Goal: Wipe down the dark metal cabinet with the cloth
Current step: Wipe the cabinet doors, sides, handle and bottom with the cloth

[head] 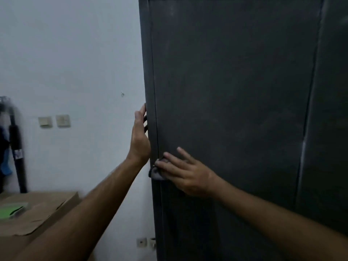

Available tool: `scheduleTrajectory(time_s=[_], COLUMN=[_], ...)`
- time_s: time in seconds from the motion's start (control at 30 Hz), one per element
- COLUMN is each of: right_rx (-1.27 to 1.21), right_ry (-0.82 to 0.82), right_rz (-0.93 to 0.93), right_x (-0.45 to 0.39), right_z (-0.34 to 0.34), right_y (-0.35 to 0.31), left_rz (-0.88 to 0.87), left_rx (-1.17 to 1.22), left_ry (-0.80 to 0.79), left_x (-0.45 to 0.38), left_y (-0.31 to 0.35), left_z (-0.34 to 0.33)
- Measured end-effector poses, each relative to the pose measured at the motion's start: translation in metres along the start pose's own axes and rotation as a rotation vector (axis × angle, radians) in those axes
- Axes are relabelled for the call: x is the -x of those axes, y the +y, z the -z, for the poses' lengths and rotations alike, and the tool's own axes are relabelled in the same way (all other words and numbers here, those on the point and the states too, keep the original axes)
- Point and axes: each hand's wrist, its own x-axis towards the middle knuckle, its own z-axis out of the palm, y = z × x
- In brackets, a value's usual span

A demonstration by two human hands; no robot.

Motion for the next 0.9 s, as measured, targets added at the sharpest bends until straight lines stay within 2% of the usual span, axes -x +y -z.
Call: scheduleTrajectory(time_s=[0.03,0.07,0.13,0.2,0.23,0.27,0.3,0.4,0.43,0.47,0.5,0.53,0.63,0.67,0.7,0.73,0.77,0.83,0.87,0.9], right_rx=[0.025,0.051,0.100,0.069,0.023,-0.023,-0.059,-0.031,-0.004,0.011,0.025,0.040,0.047,0.025,-0.010,-0.047,-0.071,-0.055,-0.025,-0.002], right_ry=[0.013,0.065,0.251,0.373,0.403,0.396,0.357,0.050,-0.013,-0.013,0.038,0.105,0.352,0.400,0.419,0.399,0.342,0.163,0.086,0.079], right_rz=[-0.001,-0.088,-0.439,-0.796,-0.876,-0.852,-0.717,-0.080,0.053,0.106,0.074,-0.032,-0.574,-0.751,-0.841,-0.821,-0.685,-0.287,-0.153,-0.089], right_x=[0.000,-0.010,-0.046,-0.090,-0.107,-0.117,-0.119,-0.074,-0.055,-0.041,-0.034,-0.034,-0.073,-0.094,-0.112,-0.121,-0.118,-0.080,-0.050,-0.020], right_z=[0.006,0.013,0.035,0.057,0.060,0.058,0.050,0.027,0.025,0.027,0.032,0.038,0.064,0.069,0.070,0.067,0.060,0.047,0.043,0.043], right_y=[0.022,0.049,0.107,0.137,0.134,0.121,0.100,0.042,0.045,0.060,0.081,0.106,0.161,0.160,0.150,0.133,0.112,0.082,0.080,0.088], left_rz=[0.013,0.035,0.089,0.131,0.149,0.171,0.191,0.250,0.261,0.268,0.273,0.273,0.244,0.222,0.202,0.179,0.141,0.039,-0.014,-0.058], left_rx=[0.012,0.027,0.045,0.057,0.072,0.091,0.112,0.143,0.137,0.130,0.119,0.104,0.064,0.057,0.050,0.037,0.010,-0.085,-0.144,-0.203], left_ry=[-0.011,-0.023,-0.041,-0.020,0.000,0.016,0.024,0.019,0.018,0.014,0.009,0.011,0.062,0.091,0.117,0.136,0.148,0.148,0.147,0.145], left_x=[-0.004,-0.008,-0.017,-0.021,-0.023,-0.024,-0.025,-0.030,-0.032,-0.033,-0.035,-0.036,-0.034,-0.033,-0.032,-0.029,-0.027,-0.021,-0.018,-0.017], left_y=[0.003,0.007,0.012,0.016,0.016,0.017,0.017,0.020,0.022,0.024,0.026,0.027,0.024,0.021,0.019,0.017,0.015,0.010,0.006,0.001], left_z=[0.002,0.003,0.005,0.007,0.008,0.010,0.013,0.021,0.023,0.024,0.024,0.022,0.011,0.006,0.001,-0.004,-0.008,-0.014,-0.016,-0.018])
